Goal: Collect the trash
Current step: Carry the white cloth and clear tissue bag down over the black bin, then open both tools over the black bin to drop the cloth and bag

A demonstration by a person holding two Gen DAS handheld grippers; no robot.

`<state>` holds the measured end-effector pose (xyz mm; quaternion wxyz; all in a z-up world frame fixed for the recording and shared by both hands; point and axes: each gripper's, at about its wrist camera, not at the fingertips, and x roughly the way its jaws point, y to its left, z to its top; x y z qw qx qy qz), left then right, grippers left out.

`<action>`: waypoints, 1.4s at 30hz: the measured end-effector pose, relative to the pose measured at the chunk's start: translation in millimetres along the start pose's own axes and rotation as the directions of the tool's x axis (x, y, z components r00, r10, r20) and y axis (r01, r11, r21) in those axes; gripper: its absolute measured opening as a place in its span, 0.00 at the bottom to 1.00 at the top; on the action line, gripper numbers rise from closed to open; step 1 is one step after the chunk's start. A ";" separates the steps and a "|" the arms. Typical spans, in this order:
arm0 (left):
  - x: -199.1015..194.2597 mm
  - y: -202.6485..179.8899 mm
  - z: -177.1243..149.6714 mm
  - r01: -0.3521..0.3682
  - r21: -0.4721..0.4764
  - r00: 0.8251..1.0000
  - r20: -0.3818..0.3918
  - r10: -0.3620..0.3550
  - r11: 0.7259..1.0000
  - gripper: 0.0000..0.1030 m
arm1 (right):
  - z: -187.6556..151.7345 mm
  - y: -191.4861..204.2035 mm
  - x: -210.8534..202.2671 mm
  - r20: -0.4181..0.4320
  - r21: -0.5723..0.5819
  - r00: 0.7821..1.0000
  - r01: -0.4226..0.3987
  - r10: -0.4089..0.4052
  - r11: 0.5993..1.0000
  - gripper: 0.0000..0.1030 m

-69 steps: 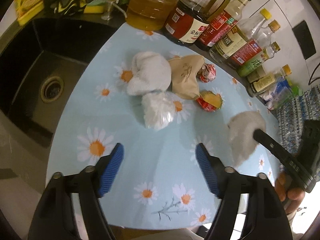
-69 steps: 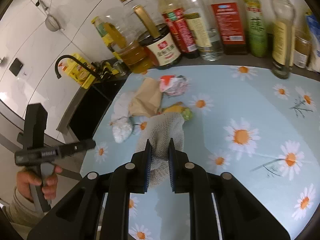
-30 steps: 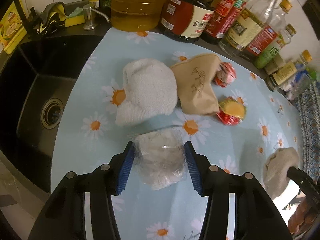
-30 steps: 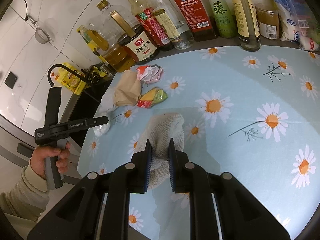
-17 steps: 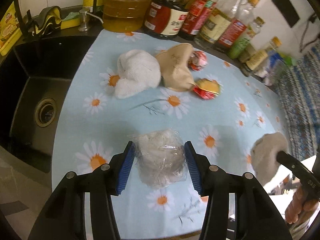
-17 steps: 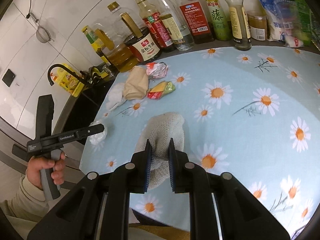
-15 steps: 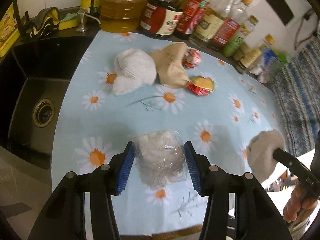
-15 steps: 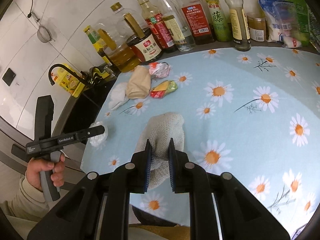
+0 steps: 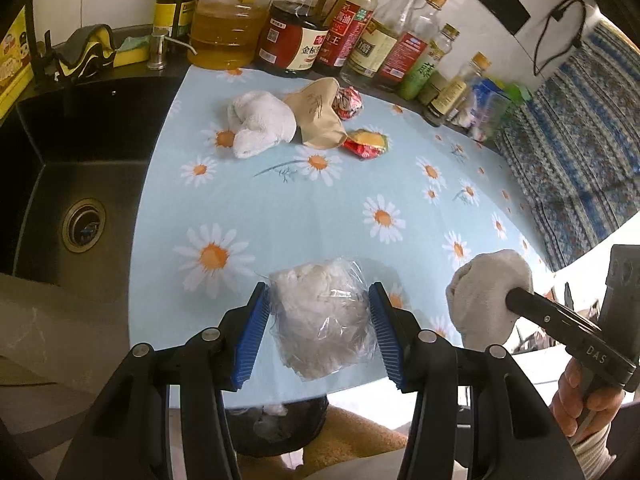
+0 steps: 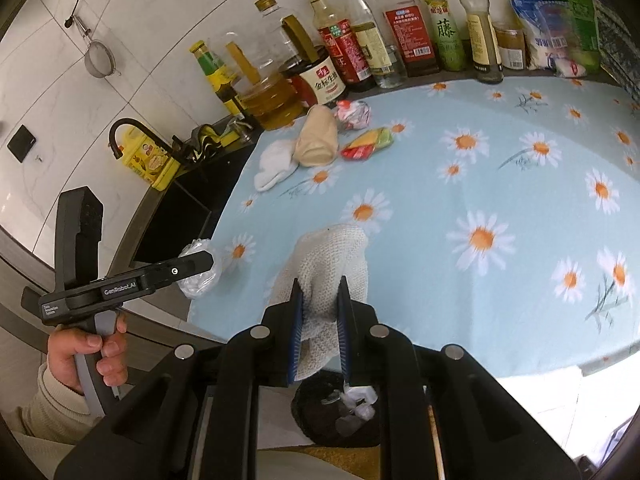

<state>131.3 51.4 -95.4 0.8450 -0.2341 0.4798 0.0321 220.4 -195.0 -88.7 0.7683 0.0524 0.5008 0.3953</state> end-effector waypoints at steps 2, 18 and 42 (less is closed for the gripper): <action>-5.1 2.6 -8.5 0.007 0.012 1.000 -0.005 -0.007 1.000 0.47 | -11.6 7.5 1.5 -0.005 0.009 1.000 0.008 -0.008 1.000 0.17; -11.2 20.8 -80.3 0.089 0.064 0.989 -0.121 -0.081 0.994 0.47 | -83.2 39.0 21.3 -0.092 0.060 0.995 0.054 -0.049 0.997 0.17; 59.8 60.7 -178.4 0.037 -0.076 0.935 -0.349 -0.061 0.996 0.47 | -151.4 14.5 94.6 -0.354 0.104 0.935 0.083 -0.041 0.991 0.18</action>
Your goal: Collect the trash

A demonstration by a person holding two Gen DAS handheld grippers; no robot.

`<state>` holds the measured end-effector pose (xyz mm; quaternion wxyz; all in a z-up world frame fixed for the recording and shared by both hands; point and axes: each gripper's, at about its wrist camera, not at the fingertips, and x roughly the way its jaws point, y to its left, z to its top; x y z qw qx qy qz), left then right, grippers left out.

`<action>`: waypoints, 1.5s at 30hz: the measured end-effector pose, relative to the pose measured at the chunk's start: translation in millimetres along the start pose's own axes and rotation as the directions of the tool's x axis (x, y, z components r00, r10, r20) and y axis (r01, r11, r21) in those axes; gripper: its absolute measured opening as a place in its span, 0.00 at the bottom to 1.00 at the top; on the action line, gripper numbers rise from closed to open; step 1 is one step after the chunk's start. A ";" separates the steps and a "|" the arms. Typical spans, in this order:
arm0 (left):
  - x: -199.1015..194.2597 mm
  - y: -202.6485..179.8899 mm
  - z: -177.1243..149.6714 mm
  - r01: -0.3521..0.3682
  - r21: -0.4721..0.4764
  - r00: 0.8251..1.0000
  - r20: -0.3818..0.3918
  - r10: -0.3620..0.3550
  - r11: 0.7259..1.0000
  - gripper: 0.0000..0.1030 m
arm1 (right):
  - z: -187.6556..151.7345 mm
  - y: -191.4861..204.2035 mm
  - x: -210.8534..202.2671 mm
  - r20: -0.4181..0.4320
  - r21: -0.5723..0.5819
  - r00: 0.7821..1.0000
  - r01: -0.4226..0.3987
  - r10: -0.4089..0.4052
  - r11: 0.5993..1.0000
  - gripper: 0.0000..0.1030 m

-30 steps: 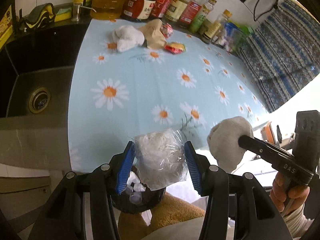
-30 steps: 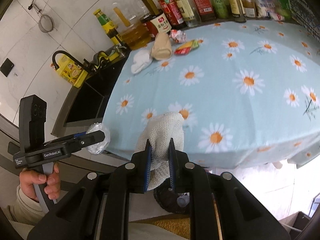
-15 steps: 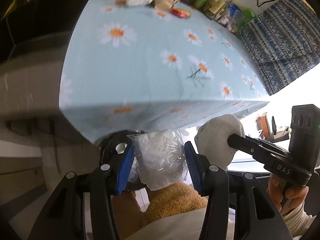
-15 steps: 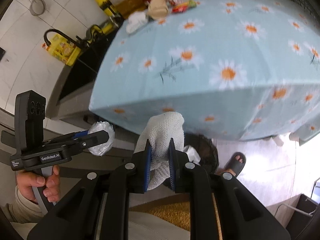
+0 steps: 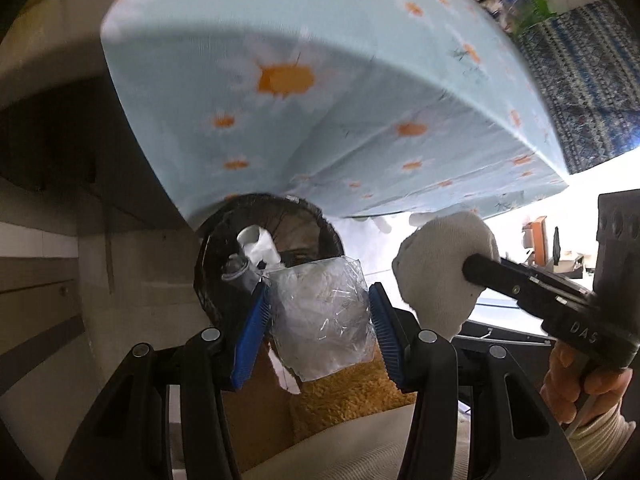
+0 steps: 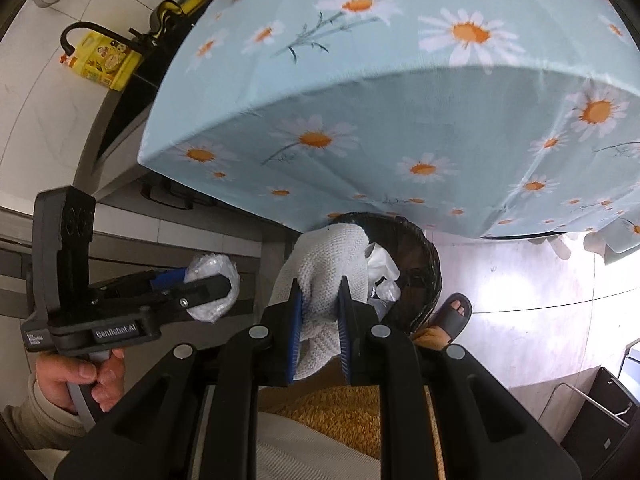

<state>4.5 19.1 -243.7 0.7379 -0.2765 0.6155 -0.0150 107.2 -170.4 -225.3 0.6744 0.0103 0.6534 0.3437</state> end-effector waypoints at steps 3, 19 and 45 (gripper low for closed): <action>11.5 2.9 -3.9 -0.005 -0.027 0.999 -0.032 0.004 1.000 0.47 | 5.9 -3.1 7.8 -0.020 -0.002 1.000 -0.003 0.003 1.000 0.18; 39.7 27.2 -16.4 -0.032 -0.117 0.994 -0.108 0.020 0.993 0.75 | 7.2 -17.7 24.3 -0.084 0.023 0.996 0.015 -0.013 1.000 0.39; -58.6 -10.9 1.0 0.002 0.042 0.991 0.135 -0.007 0.999 0.75 | 7.6 29.8 -69.5 0.189 -0.009 0.981 0.036 -0.033 0.999 0.48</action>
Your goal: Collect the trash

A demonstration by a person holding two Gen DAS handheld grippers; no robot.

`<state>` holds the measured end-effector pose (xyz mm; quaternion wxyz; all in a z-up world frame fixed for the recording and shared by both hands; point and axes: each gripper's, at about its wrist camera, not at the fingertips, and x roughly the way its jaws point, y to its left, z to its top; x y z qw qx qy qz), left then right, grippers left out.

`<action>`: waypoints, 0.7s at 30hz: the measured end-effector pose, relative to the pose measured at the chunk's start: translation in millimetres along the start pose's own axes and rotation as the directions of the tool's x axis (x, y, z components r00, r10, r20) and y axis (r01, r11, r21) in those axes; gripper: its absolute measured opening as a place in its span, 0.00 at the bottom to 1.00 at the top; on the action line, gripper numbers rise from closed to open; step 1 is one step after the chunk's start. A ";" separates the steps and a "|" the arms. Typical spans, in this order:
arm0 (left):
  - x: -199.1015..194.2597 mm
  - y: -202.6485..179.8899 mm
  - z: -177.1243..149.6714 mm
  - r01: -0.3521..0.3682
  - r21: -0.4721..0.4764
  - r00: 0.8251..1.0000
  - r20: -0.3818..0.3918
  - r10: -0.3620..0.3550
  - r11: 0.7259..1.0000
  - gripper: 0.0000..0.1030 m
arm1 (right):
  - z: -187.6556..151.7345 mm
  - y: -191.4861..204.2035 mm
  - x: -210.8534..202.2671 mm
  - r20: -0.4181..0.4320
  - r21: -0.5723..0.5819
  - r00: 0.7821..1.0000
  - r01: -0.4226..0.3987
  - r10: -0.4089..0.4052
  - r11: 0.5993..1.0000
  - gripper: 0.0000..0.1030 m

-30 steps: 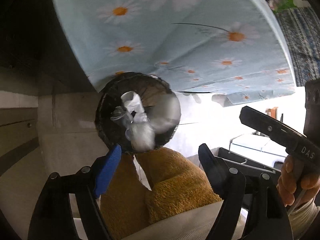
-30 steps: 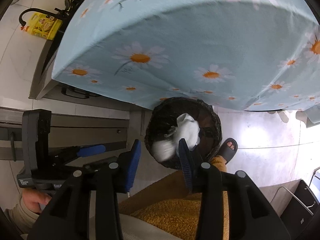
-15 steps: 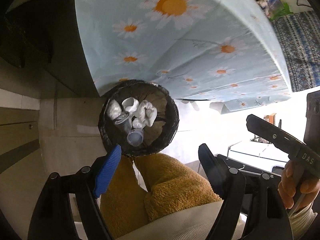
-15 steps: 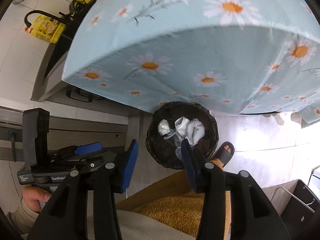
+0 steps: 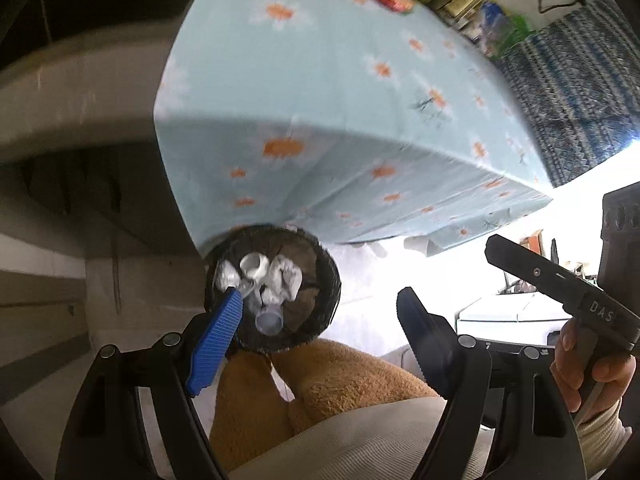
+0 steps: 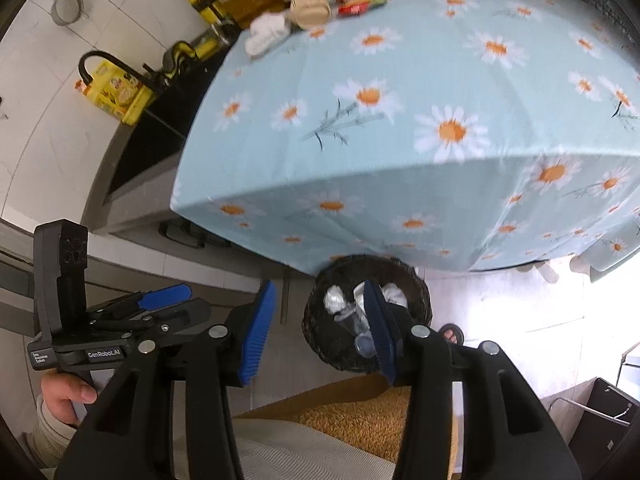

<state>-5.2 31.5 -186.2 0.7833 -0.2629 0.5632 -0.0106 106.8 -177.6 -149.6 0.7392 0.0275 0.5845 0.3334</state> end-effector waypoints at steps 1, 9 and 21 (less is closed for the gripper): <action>-4.8 -1.7 2.5 0.000 0.008 1.000 0.012 0.000 1.000 0.75 | 1.5 1.5 -2.6 0.011 -0.002 1.000 0.002 -0.002 1.000 0.48; -35.8 -14.9 21.1 -0.015 0.072 0.997 0.081 0.009 0.997 0.75 | 14.3 7.7 -35.5 0.126 -0.008 0.992 -0.003 0.004 1.000 0.58; -79.9 -39.7 60.7 -0.026 0.141 0.983 0.181 0.000 0.990 0.79 | 61.5 13.6 -75.8 0.236 -0.090 0.971 0.053 -0.031 0.994 0.78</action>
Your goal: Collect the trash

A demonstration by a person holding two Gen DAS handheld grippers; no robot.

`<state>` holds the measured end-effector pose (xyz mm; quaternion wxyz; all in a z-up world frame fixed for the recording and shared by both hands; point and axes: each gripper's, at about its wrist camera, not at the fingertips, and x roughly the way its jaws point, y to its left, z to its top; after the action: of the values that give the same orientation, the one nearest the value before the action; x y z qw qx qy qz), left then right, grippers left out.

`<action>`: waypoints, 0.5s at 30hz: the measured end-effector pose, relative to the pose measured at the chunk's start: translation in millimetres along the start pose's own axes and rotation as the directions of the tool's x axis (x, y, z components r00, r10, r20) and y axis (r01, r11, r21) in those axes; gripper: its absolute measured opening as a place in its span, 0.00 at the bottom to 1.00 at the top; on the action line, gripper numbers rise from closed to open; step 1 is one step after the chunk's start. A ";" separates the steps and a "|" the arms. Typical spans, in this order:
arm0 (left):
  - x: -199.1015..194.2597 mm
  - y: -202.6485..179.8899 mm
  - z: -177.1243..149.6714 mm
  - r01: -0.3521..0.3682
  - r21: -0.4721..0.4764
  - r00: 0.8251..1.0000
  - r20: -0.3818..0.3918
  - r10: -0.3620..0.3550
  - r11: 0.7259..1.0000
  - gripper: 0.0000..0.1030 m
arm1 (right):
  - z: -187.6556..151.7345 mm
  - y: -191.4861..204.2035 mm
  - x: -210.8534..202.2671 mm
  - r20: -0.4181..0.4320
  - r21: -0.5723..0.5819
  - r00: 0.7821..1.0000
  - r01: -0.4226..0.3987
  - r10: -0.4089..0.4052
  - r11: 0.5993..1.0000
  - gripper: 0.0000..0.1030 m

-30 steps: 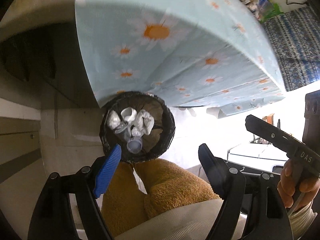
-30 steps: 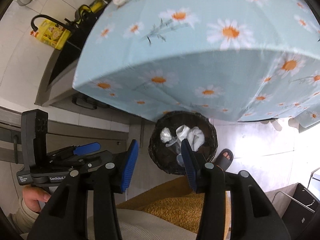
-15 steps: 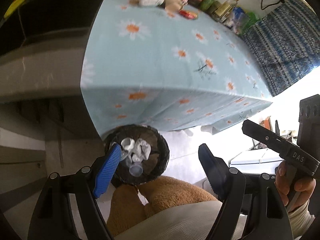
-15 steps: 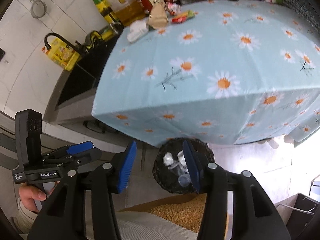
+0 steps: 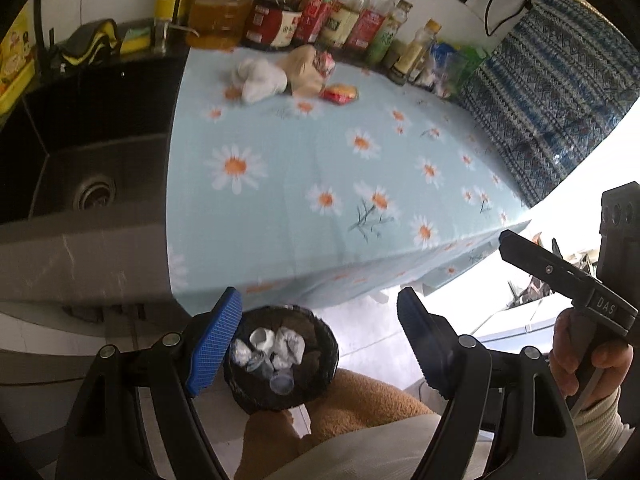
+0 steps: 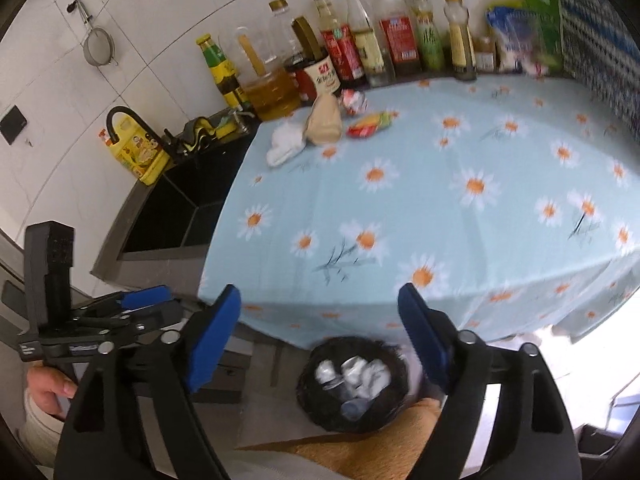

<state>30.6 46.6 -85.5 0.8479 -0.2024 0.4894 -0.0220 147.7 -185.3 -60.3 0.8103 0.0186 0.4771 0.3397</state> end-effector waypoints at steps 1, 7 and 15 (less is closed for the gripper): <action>-1.9 0.1 3.8 0.002 -0.007 1.000 0.009 -0.002 1.000 0.82 | 5.3 -0.9 -0.6 0.003 -0.017 1.000 -0.004 0.004 1.000 0.79; -3.9 3.1 23.8 -0.036 -0.045 0.998 0.045 0.038 0.998 0.88 | 44.9 -8.5 6.7 0.026 -0.106 0.999 -0.016 0.019 0.994 0.95; 5.0 3.2 54.3 -0.108 -0.119 0.991 0.063 0.116 0.987 0.93 | 103.1 -26.3 45.6 -0.027 -0.229 0.998 -0.068 0.064 0.971 0.95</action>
<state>78.2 65.8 -66.9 0.8514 -0.2240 0.4704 0.0611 257.1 -149.3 -48.2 0.7905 -0.0628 0.4418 0.4195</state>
